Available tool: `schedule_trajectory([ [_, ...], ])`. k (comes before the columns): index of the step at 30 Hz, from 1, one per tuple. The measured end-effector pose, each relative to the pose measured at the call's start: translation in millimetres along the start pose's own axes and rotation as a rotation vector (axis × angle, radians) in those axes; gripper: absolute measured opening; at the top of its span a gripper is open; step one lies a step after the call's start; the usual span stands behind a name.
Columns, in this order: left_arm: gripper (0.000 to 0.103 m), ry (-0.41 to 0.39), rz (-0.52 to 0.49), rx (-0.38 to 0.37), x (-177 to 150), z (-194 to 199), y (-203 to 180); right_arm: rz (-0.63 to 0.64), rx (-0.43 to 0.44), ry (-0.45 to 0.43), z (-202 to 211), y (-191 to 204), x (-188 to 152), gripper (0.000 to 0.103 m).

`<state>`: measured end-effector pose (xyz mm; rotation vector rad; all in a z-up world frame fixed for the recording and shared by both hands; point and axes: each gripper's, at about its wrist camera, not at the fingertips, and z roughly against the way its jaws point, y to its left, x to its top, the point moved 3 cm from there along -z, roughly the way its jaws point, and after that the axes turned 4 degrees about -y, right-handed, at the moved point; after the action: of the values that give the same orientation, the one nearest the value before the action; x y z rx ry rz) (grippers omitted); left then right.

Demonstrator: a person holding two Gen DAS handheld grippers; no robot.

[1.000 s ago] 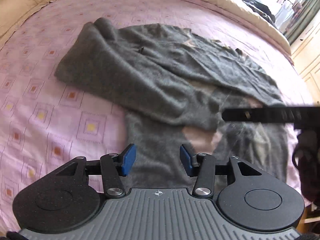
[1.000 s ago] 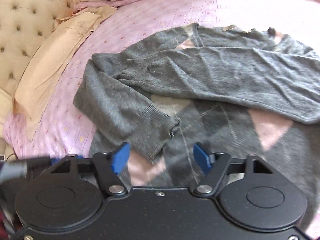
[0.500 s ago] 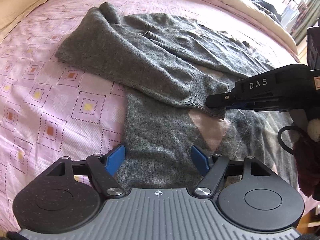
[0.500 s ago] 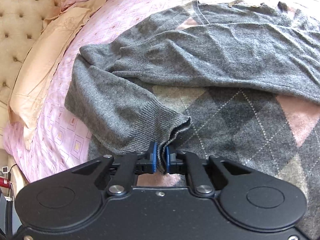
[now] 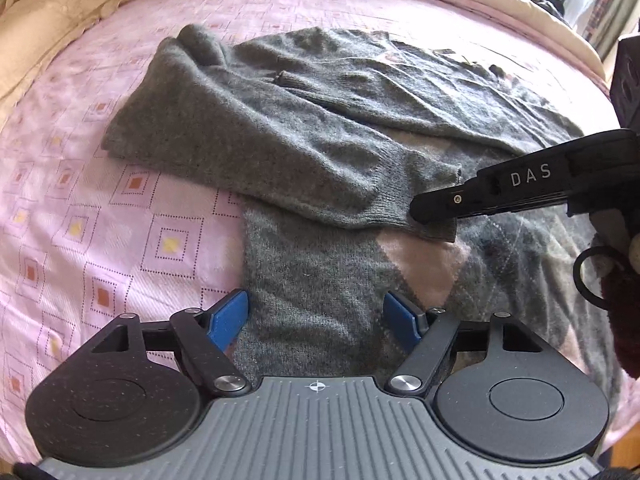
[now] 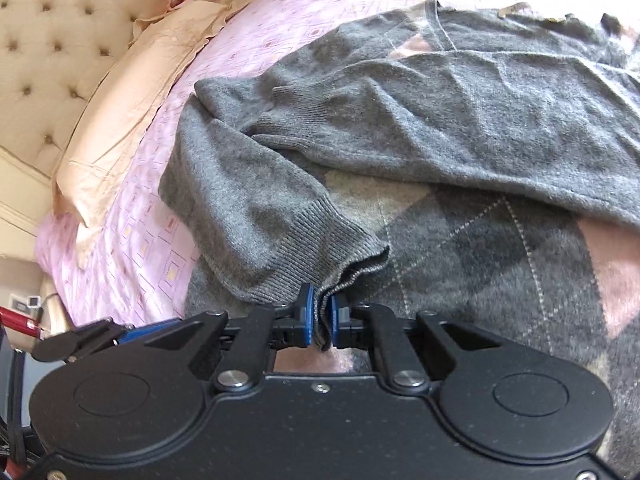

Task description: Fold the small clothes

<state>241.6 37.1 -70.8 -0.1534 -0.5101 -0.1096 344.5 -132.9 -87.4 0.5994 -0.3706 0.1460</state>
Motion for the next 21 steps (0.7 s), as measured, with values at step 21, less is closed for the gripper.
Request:
schedule_trajectory([
  [21,0.073,0.133,0.211,0.223,73,53,8,0.010,-0.116,-0.106,160,58,133,0.010],
])
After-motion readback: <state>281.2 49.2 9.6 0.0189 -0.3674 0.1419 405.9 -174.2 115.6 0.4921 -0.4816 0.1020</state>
